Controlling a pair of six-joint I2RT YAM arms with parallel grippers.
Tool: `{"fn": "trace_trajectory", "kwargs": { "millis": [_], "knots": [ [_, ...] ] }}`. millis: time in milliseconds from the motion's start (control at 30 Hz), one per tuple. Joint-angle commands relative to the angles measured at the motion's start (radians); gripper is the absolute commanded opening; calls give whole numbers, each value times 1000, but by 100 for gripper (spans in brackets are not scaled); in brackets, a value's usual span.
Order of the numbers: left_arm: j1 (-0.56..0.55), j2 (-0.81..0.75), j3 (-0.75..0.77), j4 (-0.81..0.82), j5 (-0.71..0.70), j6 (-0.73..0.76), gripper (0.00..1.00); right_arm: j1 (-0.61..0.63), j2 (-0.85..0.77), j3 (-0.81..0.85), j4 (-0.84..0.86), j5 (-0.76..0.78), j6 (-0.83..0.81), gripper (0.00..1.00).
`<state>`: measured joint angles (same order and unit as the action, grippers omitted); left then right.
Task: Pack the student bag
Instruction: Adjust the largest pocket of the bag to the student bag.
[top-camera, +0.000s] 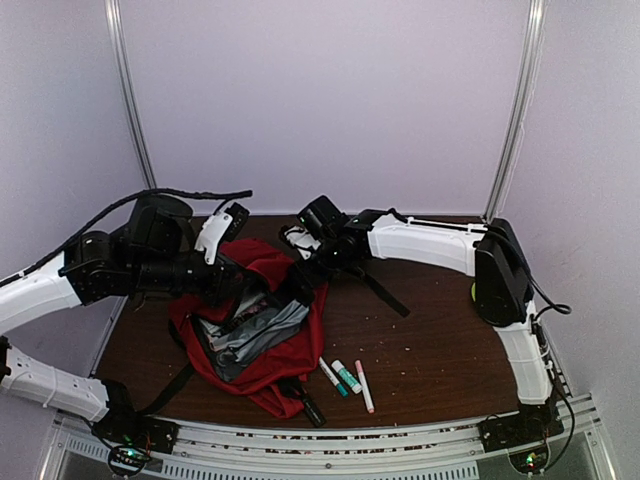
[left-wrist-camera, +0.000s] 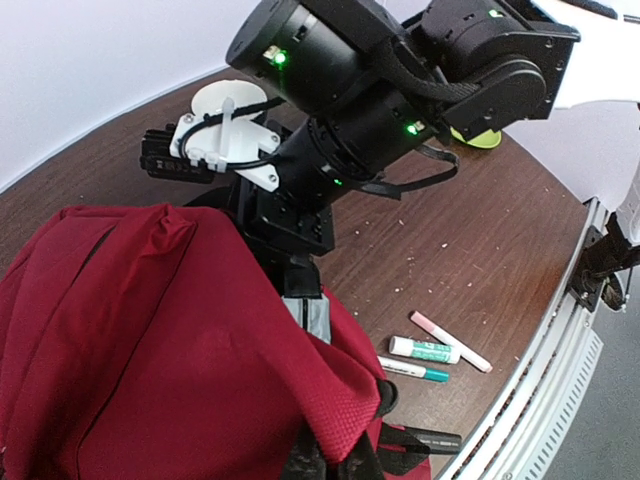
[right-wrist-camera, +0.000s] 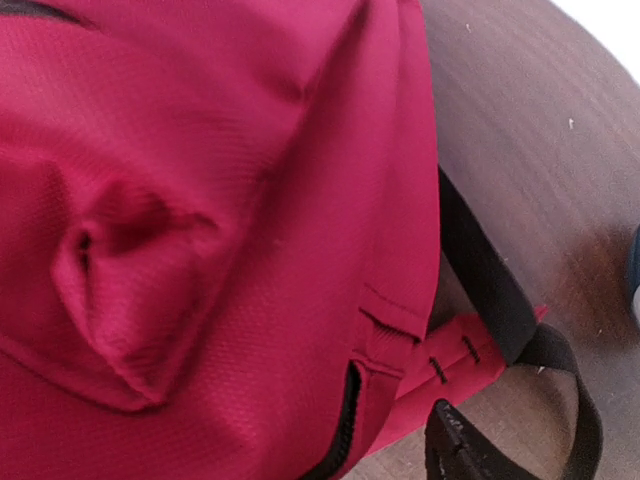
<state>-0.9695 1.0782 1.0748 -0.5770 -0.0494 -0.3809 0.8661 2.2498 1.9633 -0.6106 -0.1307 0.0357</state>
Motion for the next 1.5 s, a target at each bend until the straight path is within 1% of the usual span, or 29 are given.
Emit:
{"fn": "trace_trajectory", "kwargs": {
  "millis": [0,100,167,200,233,300,400,467,533,600,667,733,800,867,900,933,967,1000,1033,1133,1233,1300,1333,1467],
  "knots": [
    [-8,9,-16,141,132,-18,0,-29,-23,-56,-30,0,57,52],
    [-10,19,-56,159,140,-24,0,-67,-75,-115,-23,-90,60,35],
    [-12,25,-96,169,122,-24,0,-98,-116,-171,0,-200,66,24],
    [-12,29,-118,169,105,-23,0,-113,-134,-204,25,-273,70,20],
    [-12,32,-140,169,87,-20,0,-127,-145,-227,42,-380,62,17],
    [-12,42,-177,170,69,-17,0,-145,-144,-230,23,-539,28,15],
    [-12,71,-229,196,97,-16,0,-155,-149,-246,17,-730,-39,13],
    [-13,104,-263,226,119,-16,5,-160,-166,-285,78,-823,-30,13],
    [-14,144,-284,257,136,-21,6,-161,-179,-316,139,-863,-3,13],
    [-17,185,-287,272,139,-22,8,-163,-184,-334,167,-862,16,13],
    [-20,216,-284,273,122,-20,9,-171,-186,-342,157,-845,21,14],
    [-20,221,-283,272,94,-21,12,-190,-206,-359,133,-815,8,22],
    [-20,206,-285,270,70,-22,16,-215,-259,-394,117,-811,-46,27],
    [-20,179,-293,270,44,-24,17,-230,-337,-447,75,-798,-156,33],
    [-20,164,-299,270,24,-25,17,-230,-380,-464,41,-778,-264,37],
    [-20,145,-305,267,-4,-29,14,-225,-421,-485,9,-757,-345,40],
    [-20,130,-309,261,-36,-31,9,-217,-458,-505,-18,-732,-422,43],
    [-20,115,-309,257,-68,-32,0,-207,-496,-530,-37,-706,-497,45],
    [-19,101,-308,251,-109,-34,0,-193,-526,-552,-54,-683,-561,47],
    [-15,63,-301,249,-181,-48,0,-124,-564,-568,-132,-602,-730,47],
    [-4,42,-293,264,-225,-63,0,-13,-555,-574,-166,-468,-852,43],
    [5,38,-288,272,-248,-76,0,60,-539,-592,-117,-373,-877,40],
    [13,38,-284,277,-250,-84,0,84,-521,-585,-108,-350,-886,37],
    [42,59,-247,294,-240,-104,0,138,-423,-486,-112,-288,-876,33]
  ]
}}
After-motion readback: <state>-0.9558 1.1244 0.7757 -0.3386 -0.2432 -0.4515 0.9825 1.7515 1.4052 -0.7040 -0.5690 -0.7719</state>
